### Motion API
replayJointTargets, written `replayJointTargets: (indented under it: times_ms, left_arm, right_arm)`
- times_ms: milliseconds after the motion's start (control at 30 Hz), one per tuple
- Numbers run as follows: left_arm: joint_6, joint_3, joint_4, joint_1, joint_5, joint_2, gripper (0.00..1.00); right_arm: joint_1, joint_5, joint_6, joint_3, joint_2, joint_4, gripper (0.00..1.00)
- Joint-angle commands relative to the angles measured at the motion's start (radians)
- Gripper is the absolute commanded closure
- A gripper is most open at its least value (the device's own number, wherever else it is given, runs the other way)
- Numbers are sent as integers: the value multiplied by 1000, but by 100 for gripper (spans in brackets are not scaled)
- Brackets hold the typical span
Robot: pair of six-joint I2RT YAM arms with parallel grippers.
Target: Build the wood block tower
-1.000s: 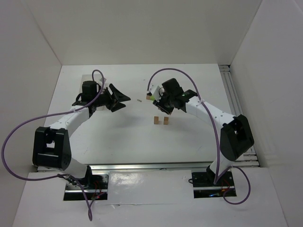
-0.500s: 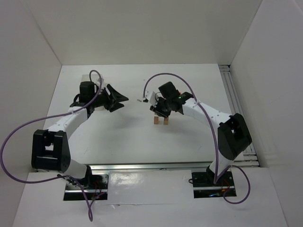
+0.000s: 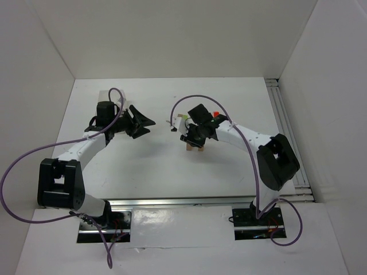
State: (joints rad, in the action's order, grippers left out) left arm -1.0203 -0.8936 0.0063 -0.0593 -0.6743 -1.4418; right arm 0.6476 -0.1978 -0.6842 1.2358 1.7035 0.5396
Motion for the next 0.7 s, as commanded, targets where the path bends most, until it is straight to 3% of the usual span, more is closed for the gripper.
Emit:
replayJointTargets:
  times_ms: [0,567,667]
  left_arm:
    - [14,1,21,7,-4,31,31]
    - [14,28,40,7,-4,31,31]
    - [14,28,40,7,-4,31,31]
  right_arm:
    - [18,1,-26,10,5,-4,74]
    - [27,43,-17,39,53,-32,71]
    - [37,54,-17,39,62,-41,65]
